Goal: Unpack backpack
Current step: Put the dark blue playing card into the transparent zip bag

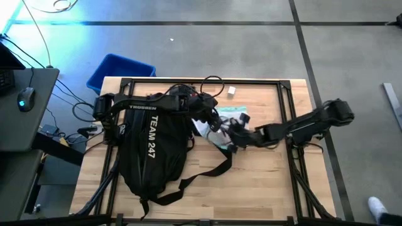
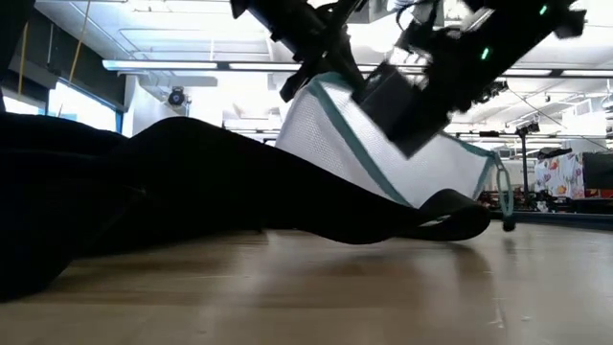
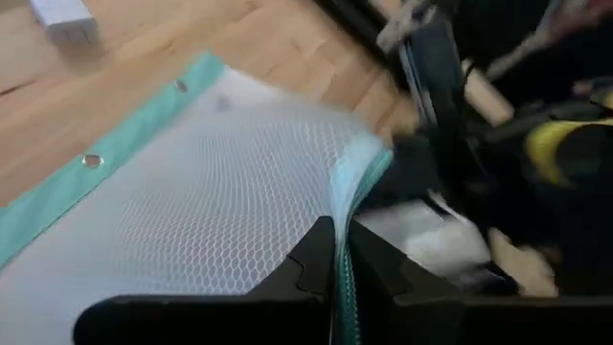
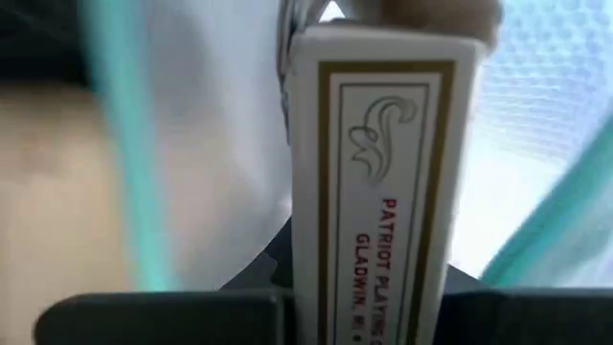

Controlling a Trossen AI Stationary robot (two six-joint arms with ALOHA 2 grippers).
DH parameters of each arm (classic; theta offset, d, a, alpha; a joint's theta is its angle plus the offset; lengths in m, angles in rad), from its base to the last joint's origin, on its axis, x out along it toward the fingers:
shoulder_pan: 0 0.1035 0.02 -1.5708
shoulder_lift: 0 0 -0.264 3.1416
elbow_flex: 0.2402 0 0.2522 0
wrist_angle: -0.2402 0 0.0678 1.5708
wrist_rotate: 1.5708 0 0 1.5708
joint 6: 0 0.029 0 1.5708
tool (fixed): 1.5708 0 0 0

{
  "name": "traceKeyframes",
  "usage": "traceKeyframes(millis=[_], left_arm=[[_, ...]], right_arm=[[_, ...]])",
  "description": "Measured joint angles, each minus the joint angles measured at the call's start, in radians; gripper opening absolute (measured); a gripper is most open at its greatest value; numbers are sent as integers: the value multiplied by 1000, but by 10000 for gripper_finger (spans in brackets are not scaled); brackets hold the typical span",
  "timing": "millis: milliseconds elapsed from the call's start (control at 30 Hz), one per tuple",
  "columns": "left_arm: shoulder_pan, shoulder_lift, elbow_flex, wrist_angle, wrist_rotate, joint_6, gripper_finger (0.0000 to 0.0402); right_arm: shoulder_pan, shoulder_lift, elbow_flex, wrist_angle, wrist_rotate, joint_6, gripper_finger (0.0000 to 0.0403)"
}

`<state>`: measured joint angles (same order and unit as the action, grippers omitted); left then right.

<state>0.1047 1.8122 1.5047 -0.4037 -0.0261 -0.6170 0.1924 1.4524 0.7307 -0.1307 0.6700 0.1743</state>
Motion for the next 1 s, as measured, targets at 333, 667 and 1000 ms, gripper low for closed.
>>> traceKeyframes(millis=[333,667,1000], left_arm=[[0,0,0,-112,13,18,0],[1,0,0,-125,-9,17,0],[12,0,0,-202,-12,26,0]], right_arm=[[-117,202,92,49,46,-75,115],[-140,224,108,76,-77,-96,186],[-118,214,106,94,-315,-101,244]])
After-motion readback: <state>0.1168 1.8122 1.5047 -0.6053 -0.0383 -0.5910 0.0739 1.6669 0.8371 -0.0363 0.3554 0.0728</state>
